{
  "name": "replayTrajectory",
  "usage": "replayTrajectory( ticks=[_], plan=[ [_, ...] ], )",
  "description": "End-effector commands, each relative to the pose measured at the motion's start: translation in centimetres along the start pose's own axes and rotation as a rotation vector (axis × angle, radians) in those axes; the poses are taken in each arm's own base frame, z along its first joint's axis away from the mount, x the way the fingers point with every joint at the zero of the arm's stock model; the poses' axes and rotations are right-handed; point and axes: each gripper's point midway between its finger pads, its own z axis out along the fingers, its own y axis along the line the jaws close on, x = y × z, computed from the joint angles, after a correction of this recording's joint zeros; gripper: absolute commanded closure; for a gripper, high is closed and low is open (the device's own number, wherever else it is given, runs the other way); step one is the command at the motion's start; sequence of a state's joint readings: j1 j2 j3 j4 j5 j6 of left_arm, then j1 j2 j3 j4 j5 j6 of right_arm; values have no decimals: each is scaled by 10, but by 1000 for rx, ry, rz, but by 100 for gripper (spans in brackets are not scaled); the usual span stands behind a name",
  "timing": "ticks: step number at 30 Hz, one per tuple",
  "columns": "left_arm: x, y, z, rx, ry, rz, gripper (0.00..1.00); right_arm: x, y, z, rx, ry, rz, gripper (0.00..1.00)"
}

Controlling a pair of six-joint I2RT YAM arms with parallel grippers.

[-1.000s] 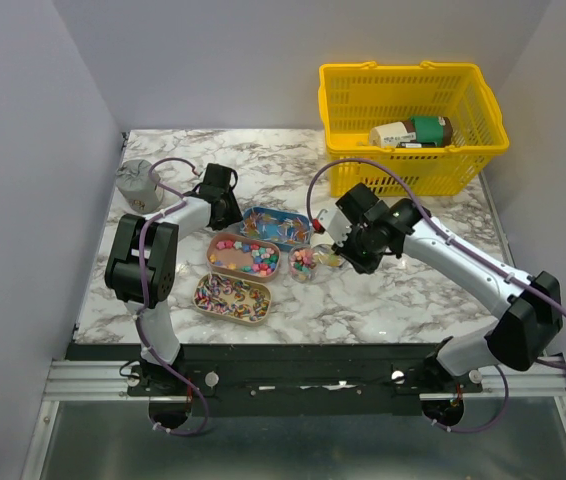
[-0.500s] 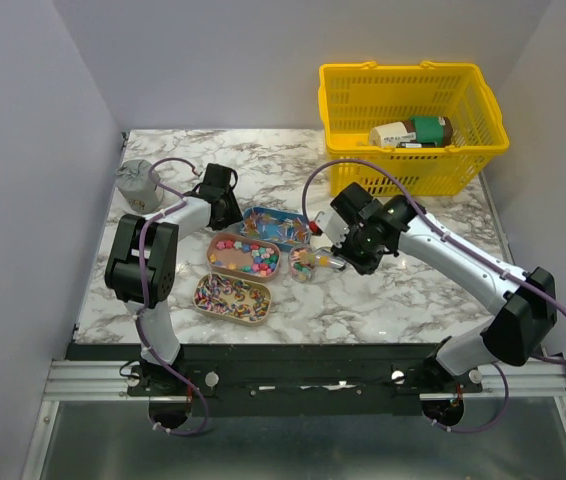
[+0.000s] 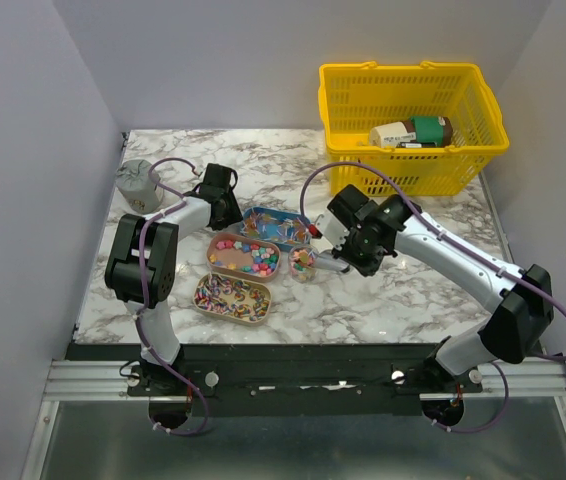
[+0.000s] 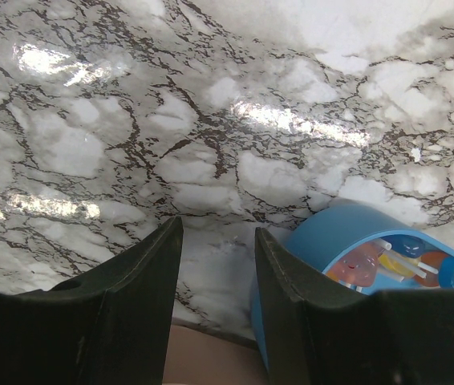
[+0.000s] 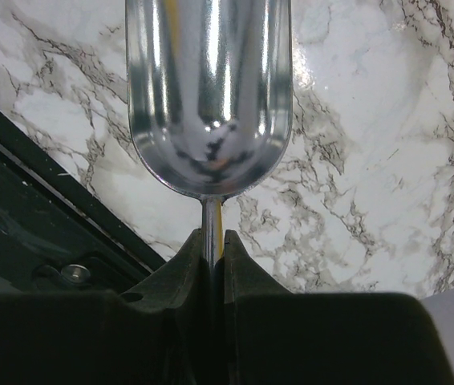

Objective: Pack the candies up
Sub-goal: Place the fake candies in the packing bottle, then scoop the fake candies from the storage box.

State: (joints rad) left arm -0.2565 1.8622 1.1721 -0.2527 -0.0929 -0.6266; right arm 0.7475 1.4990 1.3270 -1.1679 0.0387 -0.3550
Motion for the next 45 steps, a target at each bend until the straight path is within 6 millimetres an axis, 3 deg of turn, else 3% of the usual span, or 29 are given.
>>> replayTrajectory(
  ticks=[1,9,15,22,27,37,45],
  plan=[
    [4,-2,-7,1,13,-5,48,-4,-7,-14,45,-9,6,99],
    [4,1,-7,-16,11,-25,45,-24,-33,-31,169,-54,33,99],
    [0,4,-10,-35,-2,-22,43,-51,-53,-27,241,-100,18,99],
    [-9,4,-16,-46,-29,-10,40,-93,-67,-9,249,-122,0,99],
    [-13,3,-19,-49,-33,-3,40,-119,-76,14,239,-98,1,99],
    [-12,-6,-20,-6,-6,7,40,-127,-71,62,150,28,-22,99],
    [0,-10,-10,13,51,-6,41,-135,-65,81,93,16,-131,99]
  ],
)
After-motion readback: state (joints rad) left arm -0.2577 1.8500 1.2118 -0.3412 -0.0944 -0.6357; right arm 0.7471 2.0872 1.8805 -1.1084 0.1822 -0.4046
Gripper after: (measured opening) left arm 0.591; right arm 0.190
